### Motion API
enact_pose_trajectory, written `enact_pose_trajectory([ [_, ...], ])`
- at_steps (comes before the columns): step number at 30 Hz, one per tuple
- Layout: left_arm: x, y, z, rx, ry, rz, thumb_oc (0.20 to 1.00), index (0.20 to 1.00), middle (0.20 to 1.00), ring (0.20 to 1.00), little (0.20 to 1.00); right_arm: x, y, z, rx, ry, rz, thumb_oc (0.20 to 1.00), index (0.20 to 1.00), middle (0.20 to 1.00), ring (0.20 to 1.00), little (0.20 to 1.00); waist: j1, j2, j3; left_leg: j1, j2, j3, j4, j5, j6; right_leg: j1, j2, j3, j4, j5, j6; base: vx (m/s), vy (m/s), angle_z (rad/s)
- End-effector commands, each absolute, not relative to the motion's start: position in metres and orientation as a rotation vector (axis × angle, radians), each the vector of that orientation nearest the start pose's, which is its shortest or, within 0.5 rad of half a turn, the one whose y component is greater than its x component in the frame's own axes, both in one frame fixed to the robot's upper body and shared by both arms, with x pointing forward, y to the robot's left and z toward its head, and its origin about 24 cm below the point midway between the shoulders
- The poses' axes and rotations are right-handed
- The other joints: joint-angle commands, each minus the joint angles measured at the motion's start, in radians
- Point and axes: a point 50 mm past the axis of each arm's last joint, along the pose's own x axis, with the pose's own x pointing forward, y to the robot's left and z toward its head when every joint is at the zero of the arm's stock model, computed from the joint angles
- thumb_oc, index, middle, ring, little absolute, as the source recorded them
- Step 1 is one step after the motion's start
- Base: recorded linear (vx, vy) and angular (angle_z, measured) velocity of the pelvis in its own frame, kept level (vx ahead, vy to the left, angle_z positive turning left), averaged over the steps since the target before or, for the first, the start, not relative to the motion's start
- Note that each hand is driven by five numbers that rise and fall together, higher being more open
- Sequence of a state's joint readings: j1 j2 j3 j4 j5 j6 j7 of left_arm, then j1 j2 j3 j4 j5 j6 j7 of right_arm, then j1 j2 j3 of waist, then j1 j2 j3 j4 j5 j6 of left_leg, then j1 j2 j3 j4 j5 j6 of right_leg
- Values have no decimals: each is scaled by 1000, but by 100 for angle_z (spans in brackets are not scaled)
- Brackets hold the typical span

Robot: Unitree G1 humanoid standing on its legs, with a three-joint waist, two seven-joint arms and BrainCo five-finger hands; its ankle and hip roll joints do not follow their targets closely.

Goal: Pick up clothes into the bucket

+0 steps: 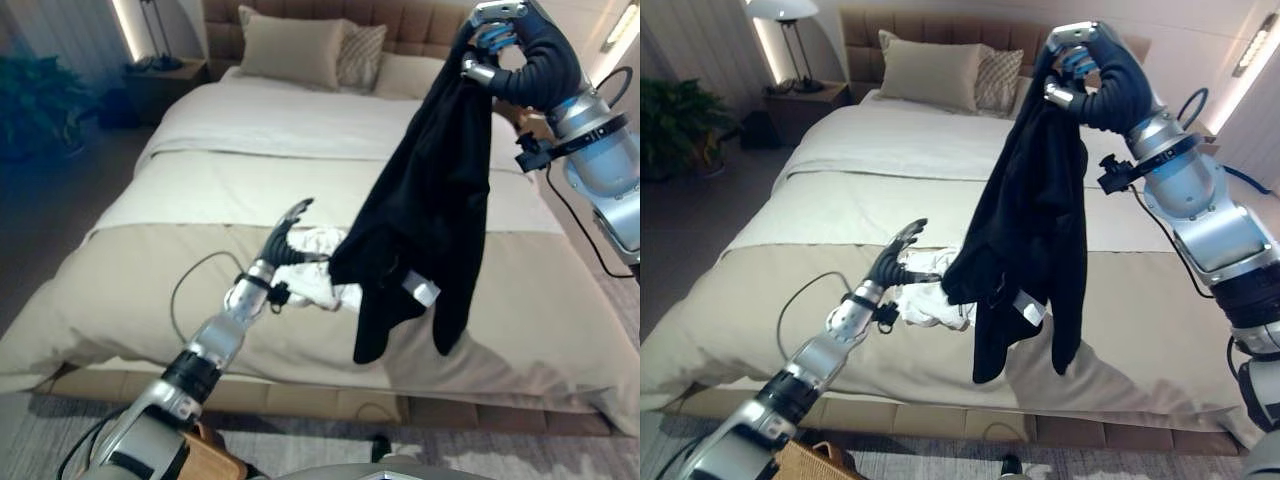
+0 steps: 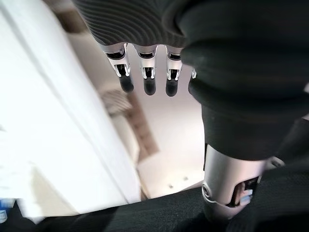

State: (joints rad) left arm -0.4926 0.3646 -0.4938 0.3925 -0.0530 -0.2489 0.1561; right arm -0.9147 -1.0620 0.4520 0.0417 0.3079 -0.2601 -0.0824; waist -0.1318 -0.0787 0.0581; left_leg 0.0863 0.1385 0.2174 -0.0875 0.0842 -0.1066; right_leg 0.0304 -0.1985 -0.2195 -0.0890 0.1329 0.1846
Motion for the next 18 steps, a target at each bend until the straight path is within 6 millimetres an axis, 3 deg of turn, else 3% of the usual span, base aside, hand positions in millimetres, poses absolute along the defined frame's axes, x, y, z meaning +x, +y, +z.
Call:
enact_pose_trajectory([
  [1, 335, 89, 112, 328, -354, -362, 1000, 1000, 1000, 1000, 1000, 294, -168, 362, -721, -1026, 282, 200, 200, 200, 200, 200, 7, -32, -10, 29, 28, -3, 24, -56, -23, 22, -41, -20, 40, -5, 57, 30, 11, -16],
  [7, 338, 64, 128, 14, -299, -480, 1000, 1000, 1000, 1000, 1000, 298, -162, 355, -708, -964, 355, 200, 200, 200, 200, 200, -14, -26, -13, 36, 28, 4, 29, -58, -22, 23, -39, -9, 40, -3, 58, 8, 8, -6],
  [12, 343, 52, 137, 31, -298, -542, 1000, 1000, 1000, 1000, 1000, 302, -156, 345, -714, -927, 390, 200, 200, 200, 200, 200, -22, -21, -15, 45, 26, 5, 27, -59, -22, 32, -39, -9, 40, -4, 59, 0, 0, 0],
  [18, 343, 29, 127, -127, -176, -649, 1000, 1000, 1000, 1000, 1000, 303, -144, 348, -686, -950, 424, 200, 200, 200, 200, 200, -41, -18, -22, 51, 24, 5, 21, -57, -21, 38, -44, -9, 40, -4, 61, 0, 0, 0],
])
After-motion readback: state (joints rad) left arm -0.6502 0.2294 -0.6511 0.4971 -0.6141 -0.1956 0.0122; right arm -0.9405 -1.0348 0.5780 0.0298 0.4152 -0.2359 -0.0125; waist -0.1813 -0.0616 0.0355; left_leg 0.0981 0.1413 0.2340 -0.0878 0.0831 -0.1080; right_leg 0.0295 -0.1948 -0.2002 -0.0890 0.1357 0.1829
